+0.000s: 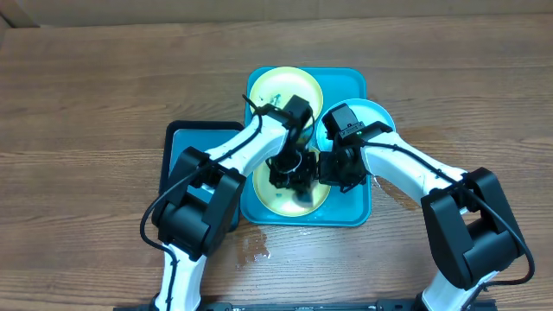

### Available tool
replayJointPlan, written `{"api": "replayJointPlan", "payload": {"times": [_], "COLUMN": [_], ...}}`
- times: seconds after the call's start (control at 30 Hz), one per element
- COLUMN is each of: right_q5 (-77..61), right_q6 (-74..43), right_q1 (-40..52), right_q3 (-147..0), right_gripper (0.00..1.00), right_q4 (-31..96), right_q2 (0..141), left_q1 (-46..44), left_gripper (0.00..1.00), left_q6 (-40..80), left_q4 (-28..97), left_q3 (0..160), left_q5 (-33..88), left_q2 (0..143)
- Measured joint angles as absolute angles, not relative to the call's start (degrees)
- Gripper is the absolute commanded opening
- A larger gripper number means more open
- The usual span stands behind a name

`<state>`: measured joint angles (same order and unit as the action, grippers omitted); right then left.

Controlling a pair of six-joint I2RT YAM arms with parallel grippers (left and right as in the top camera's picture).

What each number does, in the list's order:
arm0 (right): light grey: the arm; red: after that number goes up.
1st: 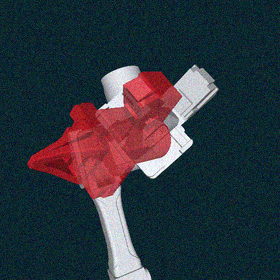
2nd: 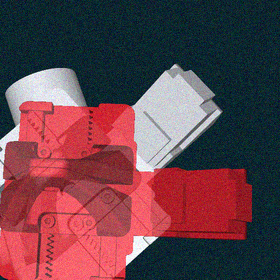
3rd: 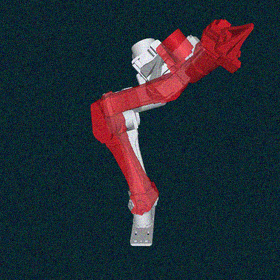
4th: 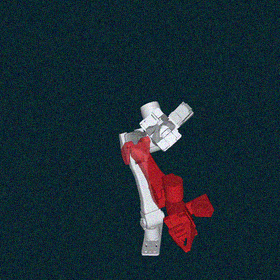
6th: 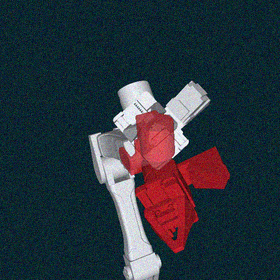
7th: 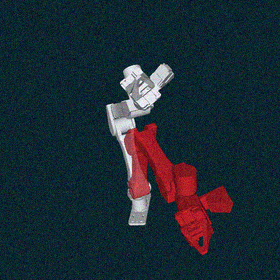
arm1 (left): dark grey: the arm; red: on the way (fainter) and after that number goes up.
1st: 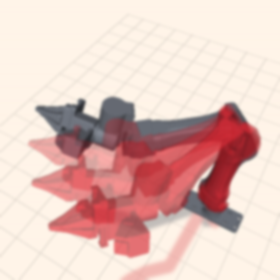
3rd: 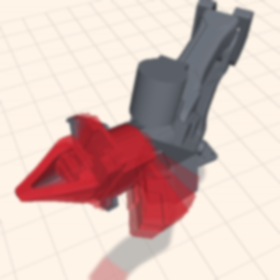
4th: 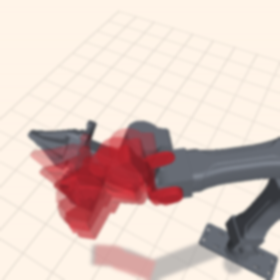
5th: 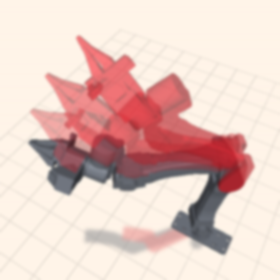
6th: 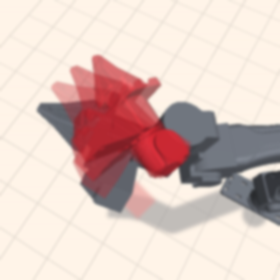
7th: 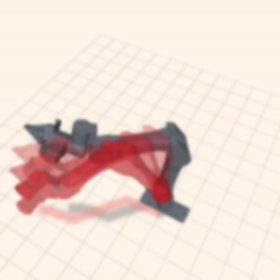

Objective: Clean dirty plates on tray and stack at the side
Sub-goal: 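Scrub the front yellow plate with the sponge in the left gripper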

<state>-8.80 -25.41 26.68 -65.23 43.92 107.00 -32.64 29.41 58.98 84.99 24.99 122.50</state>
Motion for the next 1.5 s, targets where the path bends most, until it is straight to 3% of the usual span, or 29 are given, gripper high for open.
{"api": "replayJointPlan", "payload": {"times": [0.2, 0.57, 0.77, 0.97, 1.13, 1.5], "right_q5": [-10.31, -11.51, -11.55, -9.82, -9.61, -9.23], "right_q6": [-25.47, -25.78, -25.93, -26.96, -27.03, -26.57], "right_q1": [27.44, 27.99, 28.18, 27.03, 26.76, 26.79], "right_q3": [-65.23, -65.23, -65.23, -65.23, -65.23, -65.23], "right_gripper": [0.04, 0.04, 0.04, 0.04, 0.04, 0.04], "right_q4": [42.83, 41.82, 41.74, 42.94, 42.87, 42.85], "right_q2": [107.00, 107.02, 107.04, 107.04, 107.00, 106.98], "left_q1": [-33.69, -31.44, -28.84, -22.81, -24.67, -29.63], "left_gripper": [0.04, 0.04, 0.04, 0.04, 0.04, 0.04], "left_q6": [30.09, 33.89, 32.88, 28.84, 28.05, 28.14], "left_q4": [66.70, 66.46, 63.55, 54.72, 45.76, 49.50], "left_q3": [87.20, 87.48, 87.48, 87.46, 87.42, 87.37], "left_q5": [9.93, -19.20, -13.72, 6.26, 19.33, 25.19], "left_q2": [122.65, 123.09, 122.74, 121.62, 122.74, 123.57]}}
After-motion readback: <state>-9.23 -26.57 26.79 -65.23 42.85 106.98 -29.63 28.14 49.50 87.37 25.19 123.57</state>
